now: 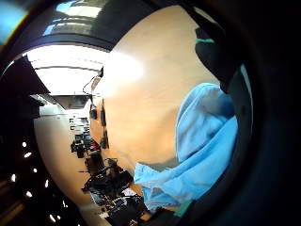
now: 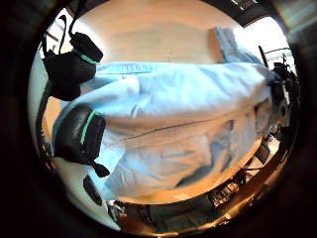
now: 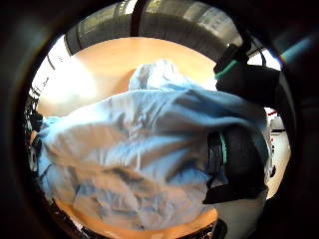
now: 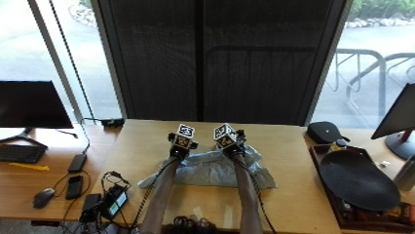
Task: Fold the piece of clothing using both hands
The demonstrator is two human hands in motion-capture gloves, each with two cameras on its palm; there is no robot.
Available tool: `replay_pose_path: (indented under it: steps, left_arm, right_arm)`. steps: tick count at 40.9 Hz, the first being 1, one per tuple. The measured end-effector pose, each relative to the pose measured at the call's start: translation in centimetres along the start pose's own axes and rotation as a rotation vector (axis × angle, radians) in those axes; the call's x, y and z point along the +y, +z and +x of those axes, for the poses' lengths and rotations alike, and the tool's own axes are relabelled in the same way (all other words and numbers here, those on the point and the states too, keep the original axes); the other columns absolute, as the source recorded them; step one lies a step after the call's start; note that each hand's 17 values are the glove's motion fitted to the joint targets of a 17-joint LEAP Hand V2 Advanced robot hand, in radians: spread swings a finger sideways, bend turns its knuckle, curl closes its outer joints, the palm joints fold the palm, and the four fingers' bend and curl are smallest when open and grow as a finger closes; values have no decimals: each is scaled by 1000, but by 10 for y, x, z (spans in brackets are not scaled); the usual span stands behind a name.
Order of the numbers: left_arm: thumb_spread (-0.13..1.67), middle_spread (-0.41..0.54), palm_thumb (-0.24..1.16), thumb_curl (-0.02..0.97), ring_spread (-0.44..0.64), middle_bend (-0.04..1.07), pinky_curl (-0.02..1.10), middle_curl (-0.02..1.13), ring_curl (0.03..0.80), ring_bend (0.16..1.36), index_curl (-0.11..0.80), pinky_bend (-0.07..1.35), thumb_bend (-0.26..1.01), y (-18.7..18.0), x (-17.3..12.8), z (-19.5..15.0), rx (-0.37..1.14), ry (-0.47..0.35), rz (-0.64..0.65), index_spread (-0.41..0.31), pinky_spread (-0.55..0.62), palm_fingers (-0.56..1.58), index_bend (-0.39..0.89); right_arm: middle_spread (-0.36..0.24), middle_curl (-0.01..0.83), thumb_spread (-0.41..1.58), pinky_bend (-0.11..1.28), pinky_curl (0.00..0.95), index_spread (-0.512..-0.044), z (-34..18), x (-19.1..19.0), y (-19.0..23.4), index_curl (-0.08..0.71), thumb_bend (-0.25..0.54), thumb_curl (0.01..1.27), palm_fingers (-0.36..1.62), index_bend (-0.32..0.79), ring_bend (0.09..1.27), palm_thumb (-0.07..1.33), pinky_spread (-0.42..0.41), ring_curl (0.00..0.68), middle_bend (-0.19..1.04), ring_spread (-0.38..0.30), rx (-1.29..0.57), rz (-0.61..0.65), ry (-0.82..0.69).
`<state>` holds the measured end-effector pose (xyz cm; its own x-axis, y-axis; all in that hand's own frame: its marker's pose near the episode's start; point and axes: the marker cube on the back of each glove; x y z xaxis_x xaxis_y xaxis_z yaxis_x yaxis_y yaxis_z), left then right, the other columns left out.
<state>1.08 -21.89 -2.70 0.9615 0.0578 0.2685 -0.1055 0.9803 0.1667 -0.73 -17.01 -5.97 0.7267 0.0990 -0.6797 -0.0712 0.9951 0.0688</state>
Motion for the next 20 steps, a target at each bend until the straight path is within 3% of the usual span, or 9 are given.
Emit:
replay_pose_path:
  steps: [5, 10, 16, 20]
  left_arm:
    - [1160, -333, 703, 310, -288, 600, 55, 536, 405, 444, 495, 133, -16, -31, 11, -14, -38, -47, 6, -292, 89, 970, 177]
    - [1159, -328, 708, 313, -273, 567, 65, 523, 399, 431, 486, 138, -15, -56, 47, -14, 37, -66, -168, -280, 93, 969, 168]
    - [1156, -299, 663, 308, -240, 479, 82, 504, 410, 456, 467, 152, -32, -68, 76, -15, 80, -117, -274, -255, 124, 878, 140]
    - [1150, -262, 551, 291, -190, 387, 113, 487, 421, 480, 442, 199, -60, -64, 88, -9, 116, -136, -212, -224, 151, 771, 105]
  right_arm:
    - [-293, 431, 1200, 332, 373, -368, 7, -5, -8, 336, -15, 328, 967, 95, 438, 849, -127, 408, 281, -315, -215, 56, -14]
    - [-268, 423, 1216, 352, 385, -364, 33, 28, -16, 325, -16, 344, 889, 107, 409, 834, -84, 408, 233, -285, -318, -137, -20]
    - [-180, 384, 1259, 472, 416, -348, 31, 51, -33, 298, -36, 342, 579, 84, 329, 758, 25, 394, 130, -166, -678, -97, -183]
    - [-130, 359, 1278, 557, 429, -341, 53, 77, -14, 278, -43, 329, 418, 87, 291, 681, 95, 380, 116, -79, -633, -140, 8]
